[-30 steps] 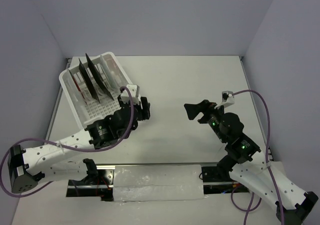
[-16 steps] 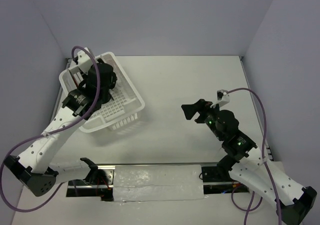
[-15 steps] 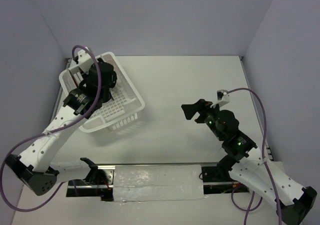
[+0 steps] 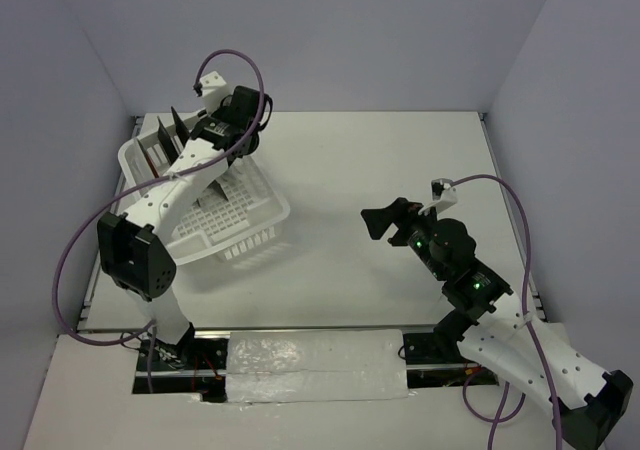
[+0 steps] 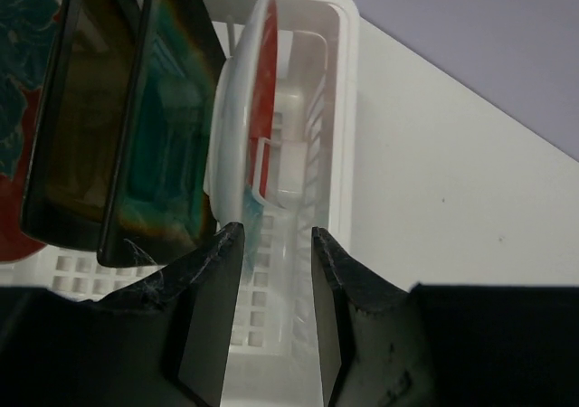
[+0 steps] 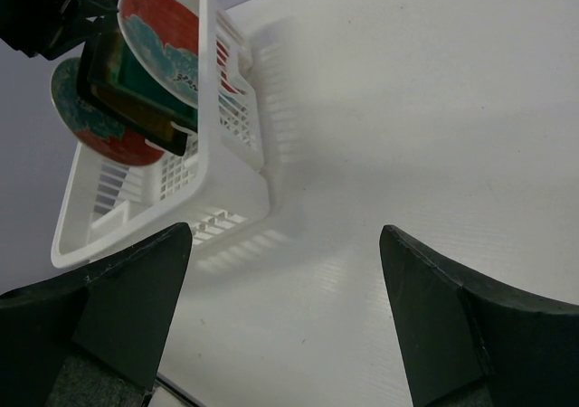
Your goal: Unload the plates from the dish rack
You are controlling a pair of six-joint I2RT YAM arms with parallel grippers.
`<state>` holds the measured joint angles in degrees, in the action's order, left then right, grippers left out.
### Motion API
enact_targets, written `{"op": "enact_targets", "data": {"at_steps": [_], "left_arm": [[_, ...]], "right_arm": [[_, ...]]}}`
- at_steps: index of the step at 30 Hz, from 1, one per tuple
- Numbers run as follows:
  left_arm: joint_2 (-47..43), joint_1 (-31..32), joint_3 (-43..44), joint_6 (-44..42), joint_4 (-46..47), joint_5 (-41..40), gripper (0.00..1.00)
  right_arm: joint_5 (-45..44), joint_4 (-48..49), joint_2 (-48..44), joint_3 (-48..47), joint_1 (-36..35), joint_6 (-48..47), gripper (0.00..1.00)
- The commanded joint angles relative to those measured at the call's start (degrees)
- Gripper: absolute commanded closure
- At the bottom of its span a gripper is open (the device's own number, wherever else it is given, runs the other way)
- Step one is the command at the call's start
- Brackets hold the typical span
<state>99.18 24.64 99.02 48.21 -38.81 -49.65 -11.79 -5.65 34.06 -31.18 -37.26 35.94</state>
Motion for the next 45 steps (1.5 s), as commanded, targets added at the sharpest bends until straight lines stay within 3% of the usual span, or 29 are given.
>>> {"op": "enact_targets", "data": {"at_steps": [1,6,24,30,33,34,36,45], "left_arm": [[-0.7,-2.0,2.3,-0.6,0.5,-1.6,0.52],[-0.9,-2.5,1.2,-1.2,2.0,-4.3,0.54],[8.0,-7.2,-0.3,-1.3,5.2,0.5,0.55],[9.8,-7.3,0.4,-1.6,5.2,-0.3,0.67],[9.6,-7.3,0.5,-2.1,5.5,-0.6,0.83],[9.4,-7.3,0.5,-2.1,5.4,-0.7,0.93],[9.1,-7.3,0.8,-2.4,5.2,-0.7,1.00],[6.5,-7.3,5.7,-3.6,2.3,-0.5,1.00]], "right_arm": [[-0.1,0.7,-0.2,-2.4,-0.3,-0.7,0.08],[1.4,0.8,-0.5,-2.6,-0.3,-0.5,0.08],[2.0,0.7,-0.6,-2.7,-0.3,-0.9,0.08],[2.5,0.8,-0.5,-2.7,-0.3,-0.9,0.08],[2.6,0.7,-0.6,-2.9,-0.2,-0.9,0.08],[2.6,0.7,-0.7,-2.8,-0.3,-1.0,0.08],[2.4,0.7,-0.8,-2.8,-0.3,-1.0,0.08],[1.9,0.4,-0.3,-3.0,-0.2,-1.2,0.08]]}}
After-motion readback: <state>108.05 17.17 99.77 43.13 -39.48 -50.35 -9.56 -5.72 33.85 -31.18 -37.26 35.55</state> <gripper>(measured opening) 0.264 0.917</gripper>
